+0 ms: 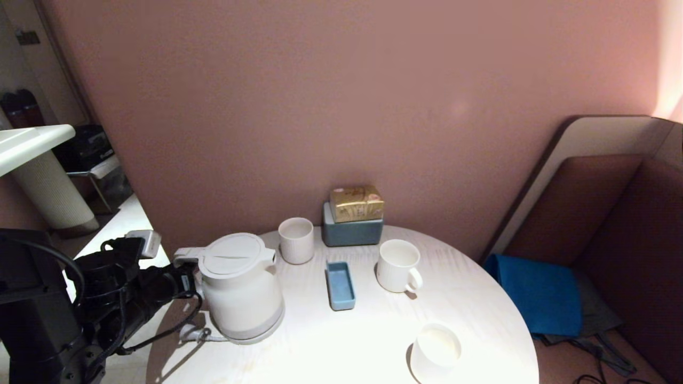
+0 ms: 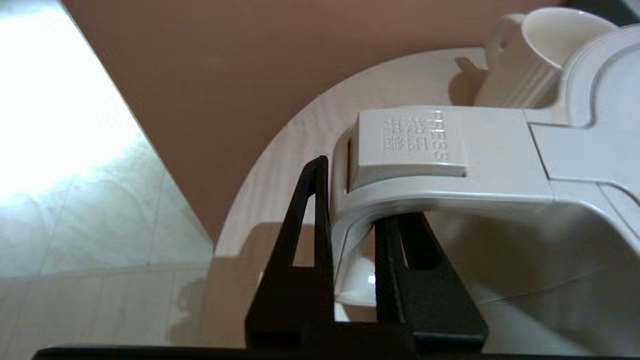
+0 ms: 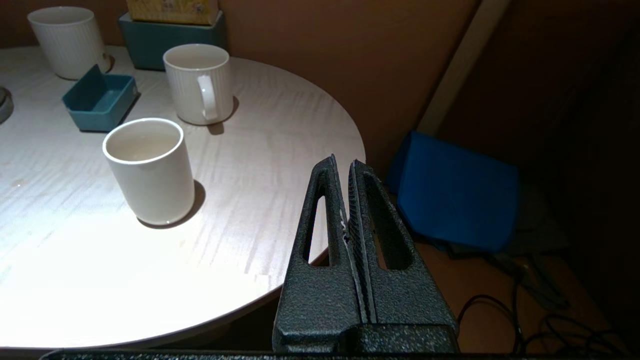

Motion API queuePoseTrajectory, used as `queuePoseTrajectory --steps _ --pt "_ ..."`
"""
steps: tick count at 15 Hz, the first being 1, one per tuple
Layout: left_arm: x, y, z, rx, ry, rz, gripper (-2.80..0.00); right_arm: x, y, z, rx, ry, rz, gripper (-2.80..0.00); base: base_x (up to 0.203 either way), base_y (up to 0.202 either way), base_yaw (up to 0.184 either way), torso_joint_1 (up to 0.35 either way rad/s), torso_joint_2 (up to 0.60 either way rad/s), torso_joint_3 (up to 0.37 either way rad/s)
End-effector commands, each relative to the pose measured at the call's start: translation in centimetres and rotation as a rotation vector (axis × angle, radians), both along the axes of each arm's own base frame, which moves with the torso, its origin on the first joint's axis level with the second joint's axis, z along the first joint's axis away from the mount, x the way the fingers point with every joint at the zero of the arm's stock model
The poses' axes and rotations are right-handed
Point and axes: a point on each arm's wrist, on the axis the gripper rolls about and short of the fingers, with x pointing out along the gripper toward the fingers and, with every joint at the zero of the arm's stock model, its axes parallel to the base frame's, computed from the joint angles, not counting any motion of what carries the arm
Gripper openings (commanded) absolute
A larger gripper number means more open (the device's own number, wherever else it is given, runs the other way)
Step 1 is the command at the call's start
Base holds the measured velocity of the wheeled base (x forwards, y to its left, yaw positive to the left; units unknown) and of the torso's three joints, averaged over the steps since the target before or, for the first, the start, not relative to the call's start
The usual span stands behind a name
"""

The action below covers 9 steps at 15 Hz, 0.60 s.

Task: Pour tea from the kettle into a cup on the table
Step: Pick up the kettle

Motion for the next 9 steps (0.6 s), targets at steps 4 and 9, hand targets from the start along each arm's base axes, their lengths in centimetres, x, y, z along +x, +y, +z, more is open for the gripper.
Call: queuePoseTrajectory --steps 4,9 --pt "0.0 0.01 0.41 0.0 -0.045 0.003 -2.8 0.01 0.0 0.0 -0.001 0.001 0.001 -2.8 0.0 0.0 0.0 0.0 0.0 0.0" --pt "-0.11 -0.04 0.99 0.0 -0.065 0.0 -2.8 0.01 0.0 0.0 -0.001 0.001 0.001 -2.8 0.0 0.0 0.0 0.0 0.0 0.0"
